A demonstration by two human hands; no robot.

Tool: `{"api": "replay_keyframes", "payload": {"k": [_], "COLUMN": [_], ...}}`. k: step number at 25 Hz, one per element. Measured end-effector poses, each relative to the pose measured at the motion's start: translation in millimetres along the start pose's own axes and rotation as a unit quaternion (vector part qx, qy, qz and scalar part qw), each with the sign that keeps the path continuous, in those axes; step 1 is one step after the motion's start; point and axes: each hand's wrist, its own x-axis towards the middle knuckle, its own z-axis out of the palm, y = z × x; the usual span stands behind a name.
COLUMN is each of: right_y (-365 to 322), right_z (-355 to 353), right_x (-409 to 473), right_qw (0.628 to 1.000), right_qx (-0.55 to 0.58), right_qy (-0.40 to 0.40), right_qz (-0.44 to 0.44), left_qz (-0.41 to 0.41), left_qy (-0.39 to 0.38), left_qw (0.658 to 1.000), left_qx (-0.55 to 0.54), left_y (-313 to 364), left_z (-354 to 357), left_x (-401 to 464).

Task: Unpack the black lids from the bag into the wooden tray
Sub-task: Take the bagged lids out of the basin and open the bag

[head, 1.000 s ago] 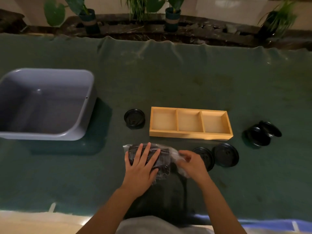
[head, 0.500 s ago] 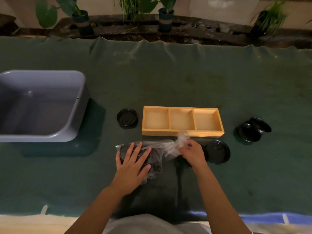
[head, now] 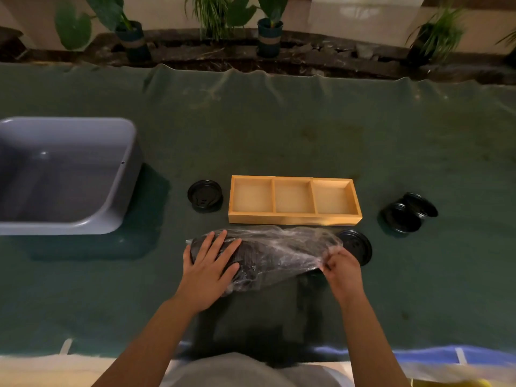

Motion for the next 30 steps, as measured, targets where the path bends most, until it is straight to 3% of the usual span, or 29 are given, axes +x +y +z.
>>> {"api": "replay_keyframes", "payload": {"k": [1, 4, 7, 9, 11, 14, 18, 20, 21, 23, 25, 26, 28, 30], "right_y": [-1.9, -20.8, -39.5, -47.1, -48.9, -52.4, -52.5, -47.2, -42.3, -39.4, -37.3, -36.3, -31.1, -28.8], "right_z": [-3.7, -11.8, -11.8, -9.8, -11.3, -18.8, -15.2, -1.0, 8.2, 29.5, 41.2, 43.9, 44.5, 47.1], "right_x": [-2.9, -8.5, -14.4, -18.5, -20.6, -18.4, -18.8, -21.0, -20.7, -21.4, -20.1, -20.4, -21.6, -22.8], "right_qw": [0.996, 0.939, 0.956, 0.971, 0.954, 0.94, 0.87, 0.873, 0.891, 0.947, 0.966, 0.957, 0.881, 0.819], "right_qx": [-0.069, -0.269, -0.16, 0.015, 0.113, -0.016, -0.227, -0.238, -0.219, -0.158, -0.159, -0.191, -0.343, -0.403], "right_qy": [-0.014, -0.109, -0.134, -0.198, -0.276, -0.338, -0.423, -0.41, -0.387, -0.276, -0.202, -0.216, -0.325, -0.408], "right_qz": [-0.056, -0.185, -0.207, -0.132, -0.029, 0.037, 0.108, 0.114, 0.09, 0.047, 0.034, 0.024, -0.022, -0.034], "left_qz": [-0.002, -0.011, -0.009, -0.006, -0.006, 0.0, -0.004, -0.006, -0.006, -0.004, 0.004, 0.009, 0.02, 0.033], "left_qy": [-0.002, -0.005, -0.003, 0.003, 0.005, 0.0, 0.011, 0.009, 0.007, 0.004, 0.006, 0.007, 0.005, -0.004], "left_qw": [1.0, 1.0, 1.0, 1.0, 1.0, 1.0, 1.0, 0.999, 0.999, 1.0, 1.0, 0.999, 0.999, 0.999], "left_qx": [0.001, -0.008, -0.008, -0.01, -0.027, -0.028, -0.027, -0.034, -0.033, -0.026, -0.028, -0.034, -0.042, -0.042], "left_y": [-0.1, 1.1, 1.5, 0.4, -0.6, 1.2, 3.7, 3.3, 3.1, 3.0, 2.8, 1.6, -2.1, -5.8], "left_z": [0.3, 0.1, 0.0, -1.0, -2.7, -2.6, -1.5, -2.7, -3.2, -3.3, -3.4, -3.6, -4.4, -5.3], "left_x": [1.7, 5.8, 5.5, 3.6, 1.7, 0.3, 1.1, 1.5, 1.3, -0.4, -3.4, -5.1, -7.6, -8.3]}}
